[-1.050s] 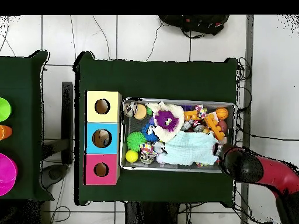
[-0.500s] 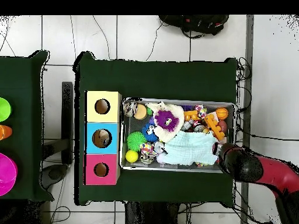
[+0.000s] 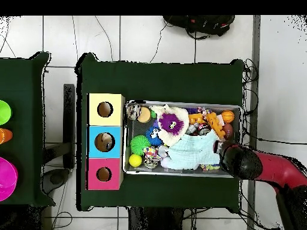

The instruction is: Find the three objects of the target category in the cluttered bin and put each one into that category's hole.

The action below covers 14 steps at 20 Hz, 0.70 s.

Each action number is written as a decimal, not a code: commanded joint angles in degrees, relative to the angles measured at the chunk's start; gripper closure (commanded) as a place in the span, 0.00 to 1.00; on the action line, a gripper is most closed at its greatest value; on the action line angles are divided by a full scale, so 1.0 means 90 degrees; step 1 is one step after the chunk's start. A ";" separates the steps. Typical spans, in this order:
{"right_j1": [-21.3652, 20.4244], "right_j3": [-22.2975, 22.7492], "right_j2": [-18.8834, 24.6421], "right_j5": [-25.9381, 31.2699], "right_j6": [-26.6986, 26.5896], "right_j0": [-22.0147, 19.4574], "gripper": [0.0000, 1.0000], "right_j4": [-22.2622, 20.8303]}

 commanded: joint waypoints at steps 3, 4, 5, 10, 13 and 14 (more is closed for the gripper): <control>0.0343 -0.0017 -0.0261 0.0812 0.0143 0.0962 1.00 -0.0028; 0.0338 -0.0016 -0.0300 0.0815 0.0240 0.1056 1.00 0.0028; 0.0322 -0.0017 -0.0347 0.0818 0.0330 0.1149 1.00 0.0078; 0.0256 -0.0079 -0.0492 0.0981 0.0460 0.1469 1.00 0.0383; 0.0271 -0.0163 -0.0538 0.1085 0.0399 0.1574 1.00 0.0526; 0.0272 -0.0167 -0.0547 0.1103 0.0370 0.1586 1.00 0.0565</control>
